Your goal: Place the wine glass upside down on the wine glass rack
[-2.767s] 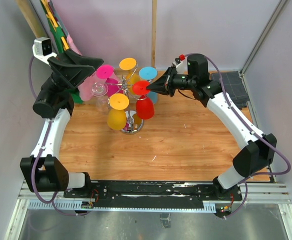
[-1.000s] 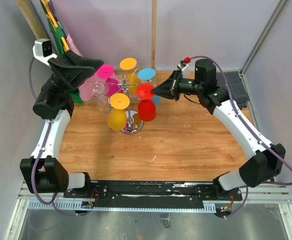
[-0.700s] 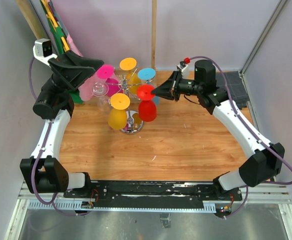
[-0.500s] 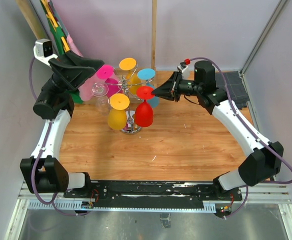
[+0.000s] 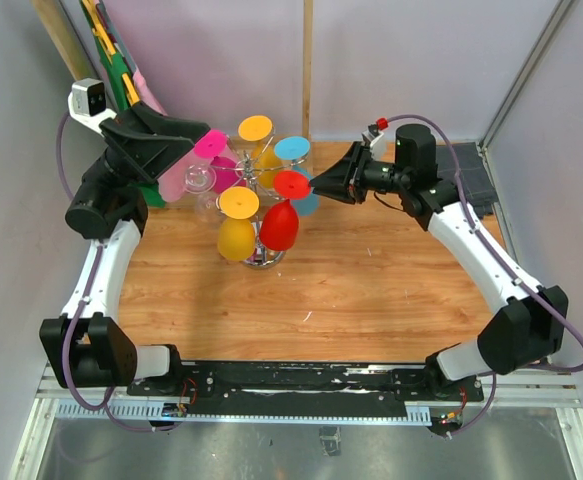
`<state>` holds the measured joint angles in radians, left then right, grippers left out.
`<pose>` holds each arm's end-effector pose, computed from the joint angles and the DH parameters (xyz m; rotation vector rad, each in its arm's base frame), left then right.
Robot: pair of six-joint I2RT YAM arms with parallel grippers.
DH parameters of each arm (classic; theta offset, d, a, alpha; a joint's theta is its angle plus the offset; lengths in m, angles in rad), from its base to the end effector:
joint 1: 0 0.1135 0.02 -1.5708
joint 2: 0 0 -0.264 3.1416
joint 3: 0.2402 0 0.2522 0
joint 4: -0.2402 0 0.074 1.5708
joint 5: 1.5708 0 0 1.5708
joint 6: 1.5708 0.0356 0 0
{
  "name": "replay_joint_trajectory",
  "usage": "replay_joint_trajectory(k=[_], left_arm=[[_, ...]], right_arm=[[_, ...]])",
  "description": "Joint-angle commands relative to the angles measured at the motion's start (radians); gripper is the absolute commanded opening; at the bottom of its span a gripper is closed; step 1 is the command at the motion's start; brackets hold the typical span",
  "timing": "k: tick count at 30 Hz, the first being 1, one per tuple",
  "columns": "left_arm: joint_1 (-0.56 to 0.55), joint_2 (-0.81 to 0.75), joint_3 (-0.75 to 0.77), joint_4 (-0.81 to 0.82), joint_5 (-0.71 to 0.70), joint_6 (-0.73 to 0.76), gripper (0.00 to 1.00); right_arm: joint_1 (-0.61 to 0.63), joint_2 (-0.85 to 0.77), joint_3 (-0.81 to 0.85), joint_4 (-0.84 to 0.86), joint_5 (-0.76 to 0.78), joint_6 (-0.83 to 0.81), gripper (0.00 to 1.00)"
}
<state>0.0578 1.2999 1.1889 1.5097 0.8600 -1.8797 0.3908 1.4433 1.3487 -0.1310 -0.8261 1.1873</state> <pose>0.2173 -0.0145 0.4962 0.4084 0.9240 -1.7629 0.2966 0.1505 0.3900 0.1338 2.1410 1.7702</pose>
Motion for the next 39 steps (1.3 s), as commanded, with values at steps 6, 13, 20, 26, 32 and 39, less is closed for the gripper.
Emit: replay_joint_trajectory(k=[6, 13, 20, 26, 32, 39], left_arm=[[0.009, -0.051, 0.004, -0.086, 0.066, 0.119, 0.65], [0.008, -0.135, 0.027, -0.609, 0.107, 0.499, 0.66], [0.008, -0.174, 0.059, -0.884, 0.096, 0.720, 0.71], [0.008, -0.185, 0.127, -1.129, 0.056, 0.912, 0.82], [0.008, -0.181, 0.123, -1.108, 0.063, 0.895, 0.91], [0.008, -0.185, 0.128, -1.101, 0.063, 0.891, 0.99]], right_arm=[[-0.073, -0.092, 0.019, -0.075, 0.037, -0.147, 0.42], [-0.156, -0.148, 0.084, -0.195, 0.139, -0.353, 0.54], [-0.208, -0.153, 0.183, -0.313, 0.259, -0.522, 0.67], [-0.236, -0.157, 0.250, -0.357, 0.328, -0.604, 0.81], [-0.254, -0.152, 0.264, -0.358, 0.317, -0.600, 0.98], [-0.262, -0.155, 0.268, -0.360, 0.319, -0.583, 0.99]])
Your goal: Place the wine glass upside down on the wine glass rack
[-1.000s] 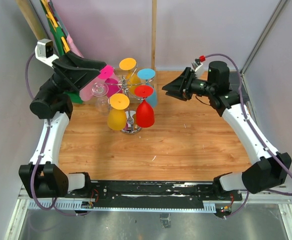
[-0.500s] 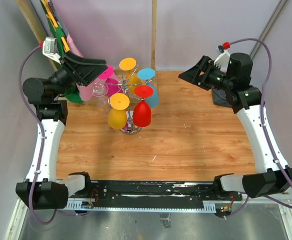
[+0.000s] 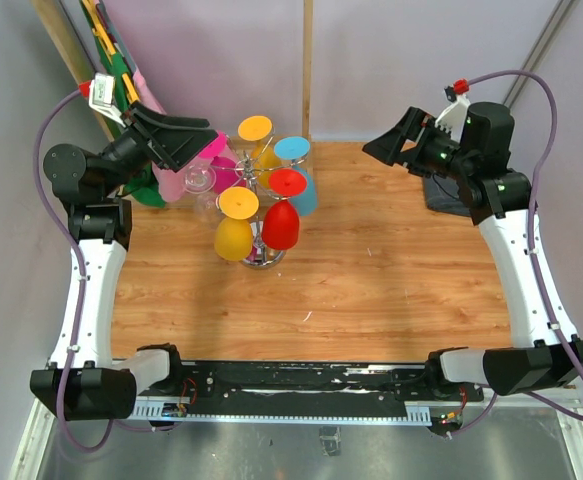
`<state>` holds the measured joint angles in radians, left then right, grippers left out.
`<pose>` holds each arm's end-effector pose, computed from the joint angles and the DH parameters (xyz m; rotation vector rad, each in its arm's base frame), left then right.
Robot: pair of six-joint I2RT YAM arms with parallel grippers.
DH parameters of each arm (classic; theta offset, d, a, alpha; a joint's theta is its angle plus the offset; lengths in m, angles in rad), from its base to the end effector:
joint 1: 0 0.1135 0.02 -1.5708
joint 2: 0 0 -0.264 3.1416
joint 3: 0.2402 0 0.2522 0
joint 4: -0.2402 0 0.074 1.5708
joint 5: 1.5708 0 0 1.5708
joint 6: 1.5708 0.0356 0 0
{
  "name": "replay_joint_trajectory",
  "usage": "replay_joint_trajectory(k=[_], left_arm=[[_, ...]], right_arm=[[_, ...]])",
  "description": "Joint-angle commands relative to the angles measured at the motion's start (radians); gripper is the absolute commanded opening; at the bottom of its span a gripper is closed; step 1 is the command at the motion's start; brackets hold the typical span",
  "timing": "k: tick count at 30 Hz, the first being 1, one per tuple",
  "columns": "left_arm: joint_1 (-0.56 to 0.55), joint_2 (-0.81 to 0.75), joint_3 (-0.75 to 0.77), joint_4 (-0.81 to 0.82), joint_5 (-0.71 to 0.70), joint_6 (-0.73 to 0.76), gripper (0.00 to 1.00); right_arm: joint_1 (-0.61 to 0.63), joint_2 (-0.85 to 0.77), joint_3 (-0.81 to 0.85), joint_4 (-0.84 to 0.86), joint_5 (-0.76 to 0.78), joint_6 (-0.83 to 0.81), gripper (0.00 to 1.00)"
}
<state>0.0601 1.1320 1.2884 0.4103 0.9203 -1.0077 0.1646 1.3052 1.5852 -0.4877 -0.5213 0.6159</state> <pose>0.2224 -0.0150 0.5012 0.2680 1.3189 -1.2709 0.2656 0.0621 0.4720 0.0235 1.8673 1.0135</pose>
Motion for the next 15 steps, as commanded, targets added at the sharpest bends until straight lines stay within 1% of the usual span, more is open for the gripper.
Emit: replay_joint_trajectory(k=[1, 9, 15], left_arm=[[0.006, -0.017, 0.028, -0.004, 0.002, 0.020, 0.99], [0.006, -0.020, 0.015, 0.009, 0.002, 0.009, 0.99], [0.006, -0.029, 0.006, 0.017, 0.001, 0.003, 0.99]], right_arm=[[-0.036, -0.019, 0.031, -0.005, 0.021, -0.011, 0.99], [-0.037, -0.031, 0.057, -0.041, 0.073, -0.037, 0.99], [-0.036, -0.029, 0.054, -0.042, 0.064, -0.029, 0.99]])
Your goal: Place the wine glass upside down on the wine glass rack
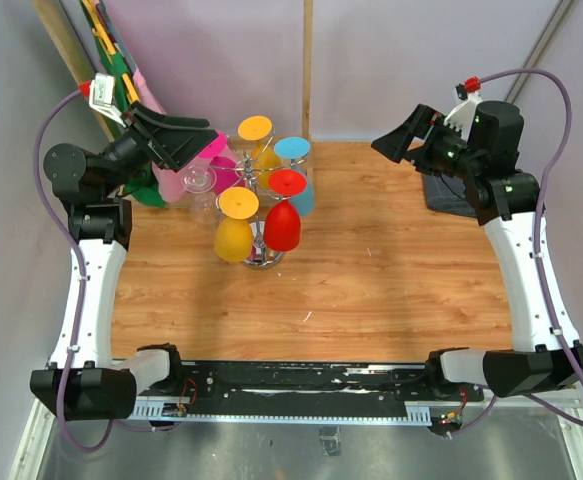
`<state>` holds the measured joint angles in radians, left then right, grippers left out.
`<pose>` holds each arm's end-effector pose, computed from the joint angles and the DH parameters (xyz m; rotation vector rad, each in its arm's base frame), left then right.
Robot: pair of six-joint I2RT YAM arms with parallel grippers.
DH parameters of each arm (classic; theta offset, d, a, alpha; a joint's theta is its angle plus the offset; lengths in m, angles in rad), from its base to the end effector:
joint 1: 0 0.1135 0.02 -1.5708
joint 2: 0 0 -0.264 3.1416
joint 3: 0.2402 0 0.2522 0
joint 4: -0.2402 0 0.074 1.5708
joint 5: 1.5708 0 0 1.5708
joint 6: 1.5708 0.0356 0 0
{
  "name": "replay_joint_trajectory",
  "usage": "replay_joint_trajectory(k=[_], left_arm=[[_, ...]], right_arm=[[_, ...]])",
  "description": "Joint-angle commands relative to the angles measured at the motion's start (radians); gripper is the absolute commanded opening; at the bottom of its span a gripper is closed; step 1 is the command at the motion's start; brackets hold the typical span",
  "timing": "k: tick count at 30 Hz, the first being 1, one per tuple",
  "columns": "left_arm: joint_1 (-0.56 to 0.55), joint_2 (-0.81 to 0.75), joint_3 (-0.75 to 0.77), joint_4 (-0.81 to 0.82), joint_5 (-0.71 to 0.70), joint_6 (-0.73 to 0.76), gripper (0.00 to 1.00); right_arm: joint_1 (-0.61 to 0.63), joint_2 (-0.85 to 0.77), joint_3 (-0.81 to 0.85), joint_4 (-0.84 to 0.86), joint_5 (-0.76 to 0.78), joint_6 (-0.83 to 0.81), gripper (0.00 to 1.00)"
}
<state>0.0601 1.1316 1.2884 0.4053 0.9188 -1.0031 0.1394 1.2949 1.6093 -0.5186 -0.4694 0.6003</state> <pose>0.2225 -0.0150 0.5009 0.2666 1.3208 -1.2679 0.2612 0.0529 0.4789 0.0707 1.8510 0.9404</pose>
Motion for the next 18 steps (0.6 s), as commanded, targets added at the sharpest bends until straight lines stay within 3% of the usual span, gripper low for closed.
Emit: replay_joint_trajectory(k=[1, 18], left_arm=[[0.006, -0.029, 0.004, 0.021, 0.003, -0.002, 0.99], [0.006, -0.027, -0.002, 0.046, 0.007, -0.023, 0.99]], right_arm=[[-0.011, -0.019, 0.028, -0.010, 0.010, -0.010, 0.99], [-0.011, -0.037, 0.016, 0.006, 0.007, -0.008, 0.99]])
